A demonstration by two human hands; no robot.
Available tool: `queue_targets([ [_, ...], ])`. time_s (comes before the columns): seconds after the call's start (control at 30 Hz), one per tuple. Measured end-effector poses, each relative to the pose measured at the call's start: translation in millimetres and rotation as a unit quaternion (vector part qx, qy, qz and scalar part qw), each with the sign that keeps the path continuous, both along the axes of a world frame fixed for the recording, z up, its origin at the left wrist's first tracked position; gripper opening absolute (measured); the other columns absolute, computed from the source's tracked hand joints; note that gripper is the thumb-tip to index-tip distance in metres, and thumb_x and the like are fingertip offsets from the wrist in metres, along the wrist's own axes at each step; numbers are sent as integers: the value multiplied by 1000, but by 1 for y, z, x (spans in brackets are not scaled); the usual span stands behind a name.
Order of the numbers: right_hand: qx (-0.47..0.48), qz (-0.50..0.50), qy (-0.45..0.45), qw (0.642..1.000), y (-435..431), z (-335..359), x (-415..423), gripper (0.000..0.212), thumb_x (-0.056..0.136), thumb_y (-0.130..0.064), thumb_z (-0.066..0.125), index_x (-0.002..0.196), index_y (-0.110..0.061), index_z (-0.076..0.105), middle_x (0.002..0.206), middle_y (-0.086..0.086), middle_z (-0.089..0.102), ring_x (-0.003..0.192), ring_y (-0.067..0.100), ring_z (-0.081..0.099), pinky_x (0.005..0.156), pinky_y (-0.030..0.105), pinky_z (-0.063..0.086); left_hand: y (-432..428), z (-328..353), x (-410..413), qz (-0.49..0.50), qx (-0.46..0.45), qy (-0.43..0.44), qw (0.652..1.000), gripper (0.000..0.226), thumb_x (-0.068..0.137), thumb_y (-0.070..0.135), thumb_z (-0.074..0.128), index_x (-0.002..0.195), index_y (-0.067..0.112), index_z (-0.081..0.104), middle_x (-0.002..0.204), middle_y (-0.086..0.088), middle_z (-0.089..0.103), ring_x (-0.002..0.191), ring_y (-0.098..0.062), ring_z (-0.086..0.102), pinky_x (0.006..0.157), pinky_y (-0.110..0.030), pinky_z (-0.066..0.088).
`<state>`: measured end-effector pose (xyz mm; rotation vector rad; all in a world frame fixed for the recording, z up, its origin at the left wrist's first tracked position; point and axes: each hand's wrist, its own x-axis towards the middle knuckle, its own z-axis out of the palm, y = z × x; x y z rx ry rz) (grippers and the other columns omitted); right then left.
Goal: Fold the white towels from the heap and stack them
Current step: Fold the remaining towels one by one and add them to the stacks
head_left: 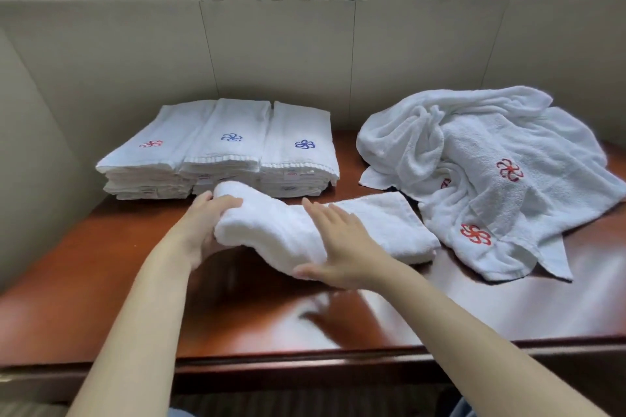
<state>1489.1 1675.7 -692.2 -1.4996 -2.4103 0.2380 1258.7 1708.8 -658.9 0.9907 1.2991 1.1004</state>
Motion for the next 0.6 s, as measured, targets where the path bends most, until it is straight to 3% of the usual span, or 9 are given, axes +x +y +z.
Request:
queue_targets([
  [0.03,-8,24,7,1000,-5,-4,-16,110,74,-66,61,151,-27,-8,157,3,17,143,24,13,116,48,13,-3,4,7,-15,36,-13,999,48,87,22,62,132,17,47,120,-10,63,90,-23,67,59,-32,55],
  [0.1,33,-3,72,997,-9,-15,-39,107,76,-55,66,151,-27,-4,148,5,38,133,27,36,106,44,32,-10,10,19,-55,82,-14,995,52,83,32,64,132,23,47,115,-7,66,88,-21,69,59,-30,54],
  [0.2,104,-78,266,955,-4,-8,-45,54,89,-29,57,139,-26,35,107,8,68,95,34,60,74,37,46,-15,10,27,-63,112,-17,992,35,92,39,55,124,27,51,97,-8,71,74,-19,71,58,-27,53],
  [0.3,35,-59,432,899,3,20,-29,15,94,-17,52,103,-27,58,85,-5,65,80,15,60,72,32,46,-13,12,32,25,155,-19,987,34,94,29,56,127,22,49,101,-6,68,84,-13,68,70,-27,50],
  [0.37,-41,-46,529,846,2,45,-17,12,96,-24,51,93,-29,61,85,-7,63,79,9,58,72,28,47,-13,20,36,59,173,34,983,48,91,27,61,134,19,42,121,-5,55,107,-15,58,89,-31,47],
  [0.43,-117,-32,605,787,0,71,-9,13,96,-33,52,96,-28,64,85,-4,67,77,13,63,67,29,52,-15,34,36,-18,165,-17,986,57,89,37,61,139,16,43,133,-7,54,120,-23,55,97,-35,46],
  [0.47,-134,-25,629,765,0,87,-6,15,95,-36,53,98,-26,65,83,-4,69,75,13,66,64,26,54,-19,46,36,-83,148,-80,982,55,88,43,57,136,16,50,130,-10,60,118,-26,59,91,-35,51],
  [0.53,-134,-15,644,753,3,118,-4,20,94,-39,54,99,-24,66,83,-5,72,74,12,69,61,25,55,-27,73,32,-203,146,-168,954,48,93,48,43,125,18,63,123,-10,65,112,-23,64,80,-30,56],
  [0.6,-110,5,644,757,5,147,-4,21,96,-38,51,97,-23,66,81,-5,71,72,12,69,61,25,55,-34,98,31,-273,191,-229,914,51,100,43,30,120,15,67,119,-10,67,109,-23,65,79,-31,56],
])
